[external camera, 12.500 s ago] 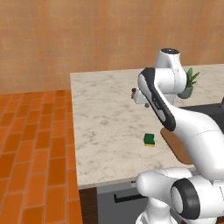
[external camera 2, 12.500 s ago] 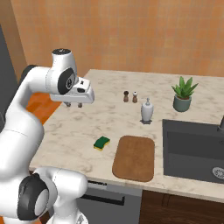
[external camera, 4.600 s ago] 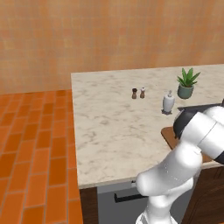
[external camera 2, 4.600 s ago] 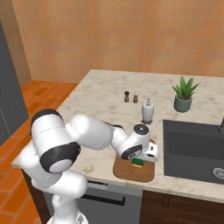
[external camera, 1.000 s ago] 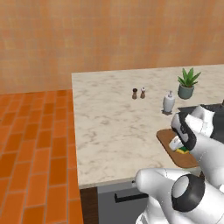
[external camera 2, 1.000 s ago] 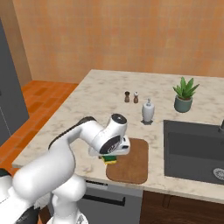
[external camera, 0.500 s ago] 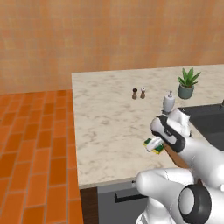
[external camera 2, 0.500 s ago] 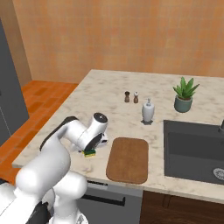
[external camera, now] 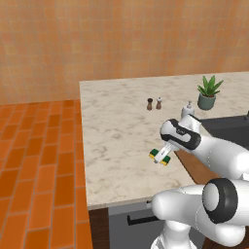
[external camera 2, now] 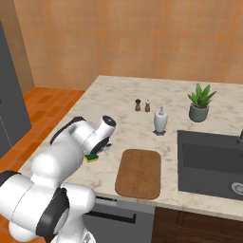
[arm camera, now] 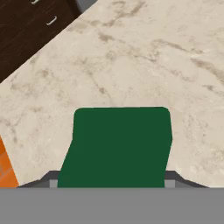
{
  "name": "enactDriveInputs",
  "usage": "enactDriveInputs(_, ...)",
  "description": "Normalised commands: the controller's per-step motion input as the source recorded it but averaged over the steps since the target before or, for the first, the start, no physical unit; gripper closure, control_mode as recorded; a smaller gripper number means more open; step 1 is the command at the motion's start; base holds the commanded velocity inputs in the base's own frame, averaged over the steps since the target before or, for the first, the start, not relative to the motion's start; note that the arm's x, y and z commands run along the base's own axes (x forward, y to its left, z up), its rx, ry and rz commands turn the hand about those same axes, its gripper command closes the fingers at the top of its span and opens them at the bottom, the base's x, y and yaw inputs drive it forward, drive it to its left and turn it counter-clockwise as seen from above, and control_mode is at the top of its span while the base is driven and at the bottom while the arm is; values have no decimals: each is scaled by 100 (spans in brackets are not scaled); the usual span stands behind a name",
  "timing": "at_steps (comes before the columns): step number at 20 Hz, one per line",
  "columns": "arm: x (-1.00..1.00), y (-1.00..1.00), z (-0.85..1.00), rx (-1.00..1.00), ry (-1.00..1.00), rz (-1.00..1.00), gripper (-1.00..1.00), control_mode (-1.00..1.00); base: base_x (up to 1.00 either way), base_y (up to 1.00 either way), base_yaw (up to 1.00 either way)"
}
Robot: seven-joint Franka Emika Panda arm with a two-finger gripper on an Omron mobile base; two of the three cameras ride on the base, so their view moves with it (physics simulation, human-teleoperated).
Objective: Pick up the sponge from the counter and clean the cutting board by briefly scrubbing or pressing down on the cutting board. Once finished, release the sponge.
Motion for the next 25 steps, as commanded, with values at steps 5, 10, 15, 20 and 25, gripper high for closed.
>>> enactDriveInputs(5,0,0,57,-8,0,2,-100,-100,0,0,0)
enactDriveInputs(10,-28,0,47,-4,-3,1,-100,-100,0,0,0)
enactDriveInputs(15,-91,-4,67,-8,-7,-5,-100,-100,0,0,0)
enactDriveInputs(20,-100,-10,71,0,-1,-17,-100,-100,0,0,0)
enactDriveInputs(25,-97,-19,49,-1,0,-28,-100,-100,0,0,0)
